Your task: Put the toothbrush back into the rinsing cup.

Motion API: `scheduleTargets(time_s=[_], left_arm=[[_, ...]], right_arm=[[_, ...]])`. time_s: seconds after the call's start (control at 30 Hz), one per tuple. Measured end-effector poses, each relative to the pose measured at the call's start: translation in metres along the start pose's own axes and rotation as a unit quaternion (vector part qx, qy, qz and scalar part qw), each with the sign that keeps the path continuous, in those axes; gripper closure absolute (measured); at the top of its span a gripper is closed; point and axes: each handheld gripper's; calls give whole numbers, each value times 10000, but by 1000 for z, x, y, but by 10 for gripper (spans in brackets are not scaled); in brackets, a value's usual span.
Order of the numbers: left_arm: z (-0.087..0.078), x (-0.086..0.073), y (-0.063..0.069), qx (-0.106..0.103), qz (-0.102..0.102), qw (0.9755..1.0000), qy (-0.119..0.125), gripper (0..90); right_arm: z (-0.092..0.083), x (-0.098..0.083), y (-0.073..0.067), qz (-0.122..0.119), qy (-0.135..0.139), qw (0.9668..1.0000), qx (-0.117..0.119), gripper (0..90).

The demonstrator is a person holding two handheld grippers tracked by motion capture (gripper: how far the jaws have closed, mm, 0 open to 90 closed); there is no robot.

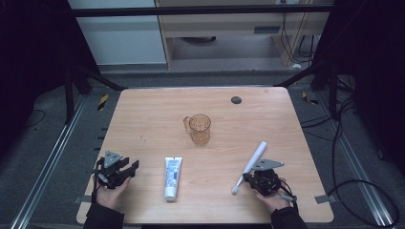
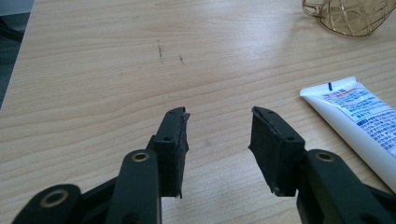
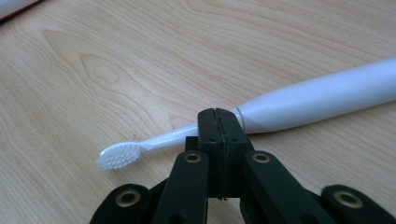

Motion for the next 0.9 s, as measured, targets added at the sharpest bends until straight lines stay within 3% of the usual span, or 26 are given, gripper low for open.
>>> scheduleTargets(time_s=[0.7,0.9], left_arm=[[1,0,1,11,65,10000,-30,537],[1,0,1,28,61,10000,-31,535]], right_arm=[[14,8,-5,-25,-11,10000,16,898],[7,11,-4,-23,183,9998,43,898]])
Point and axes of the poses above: each handheld gripper's, and its own axes: z roughly forward along the jaws, x roughly out of its top, y roughly to its right, and after that the axes turned 5 degrees about -y, right-handed
